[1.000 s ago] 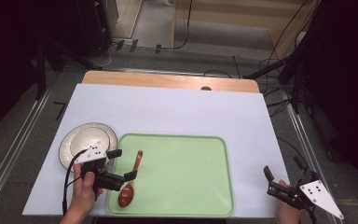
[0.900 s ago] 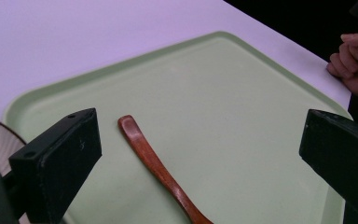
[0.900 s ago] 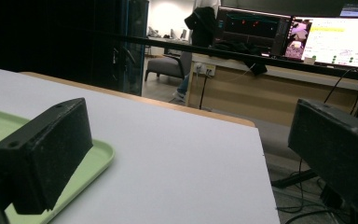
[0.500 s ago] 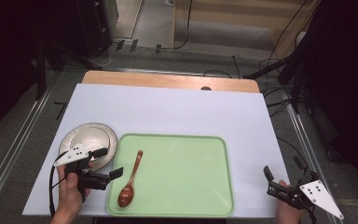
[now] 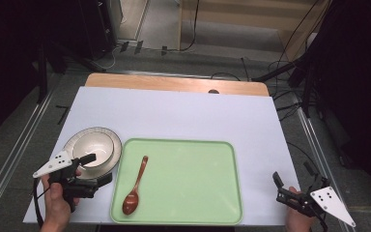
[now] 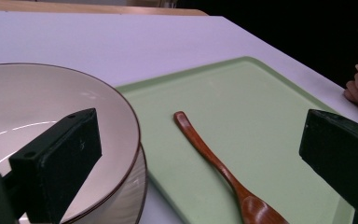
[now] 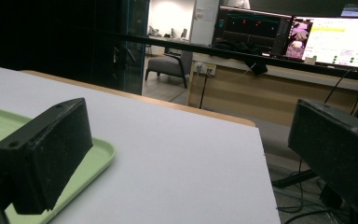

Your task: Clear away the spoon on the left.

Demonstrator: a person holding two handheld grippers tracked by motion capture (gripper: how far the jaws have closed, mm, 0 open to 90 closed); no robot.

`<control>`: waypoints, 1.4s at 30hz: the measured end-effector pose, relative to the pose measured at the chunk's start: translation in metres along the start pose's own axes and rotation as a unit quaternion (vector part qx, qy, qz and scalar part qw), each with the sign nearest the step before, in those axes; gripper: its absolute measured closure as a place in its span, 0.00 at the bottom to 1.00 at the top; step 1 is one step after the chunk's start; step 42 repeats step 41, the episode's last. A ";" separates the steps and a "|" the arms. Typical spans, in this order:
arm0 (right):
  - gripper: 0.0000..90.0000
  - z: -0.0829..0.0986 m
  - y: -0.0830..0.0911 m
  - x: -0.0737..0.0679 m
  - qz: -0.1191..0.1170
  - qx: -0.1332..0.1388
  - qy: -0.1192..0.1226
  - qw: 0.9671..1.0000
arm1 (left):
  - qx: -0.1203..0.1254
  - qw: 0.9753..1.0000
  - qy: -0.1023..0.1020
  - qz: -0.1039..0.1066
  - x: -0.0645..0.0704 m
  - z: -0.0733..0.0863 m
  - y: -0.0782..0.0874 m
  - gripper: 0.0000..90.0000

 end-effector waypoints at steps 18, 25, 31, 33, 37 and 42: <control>0.00 0.000 0.000 -0.001 -0.002 -0.001 0.000 1.000 | 0.048 0.998 0.015 -0.026 -0.027 -0.006 0.040 0.00; 0.00 0.000 0.000 0.000 -0.001 -0.001 0.001 1.000 | 0.060 0.997 0.019 -0.044 -0.041 -0.007 0.053 0.00; 0.00 0.000 0.000 -0.001 -0.001 -0.001 0.001 1.000 | 0.063 0.996 0.017 -0.064 -0.052 -0.003 0.065 0.00; 0.00 0.000 0.000 -0.001 -0.002 -0.001 0.001 1.000 | 0.061 0.996 0.020 -0.069 -0.056 -0.001 0.067 0.00; 0.00 0.000 0.000 -0.001 -0.001 -0.001 0.000 1.000 | 0.062 0.995 0.026 -0.070 -0.061 0.002 0.068 0.00; 0.00 0.000 0.000 -0.001 0.000 0.000 0.001 1.000 | 0.059 0.995 0.027 -0.074 -0.061 0.002 0.067 0.00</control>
Point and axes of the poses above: each handheld gripper's, and its own axes: y roughly backward along the jaws, z roughly out of its underside, x roughly to its right, the point moved 6 cm from there along -y, roughly forward along the jaws, and after that the axes turned 14 degrees about x, right-handed, at the moved point
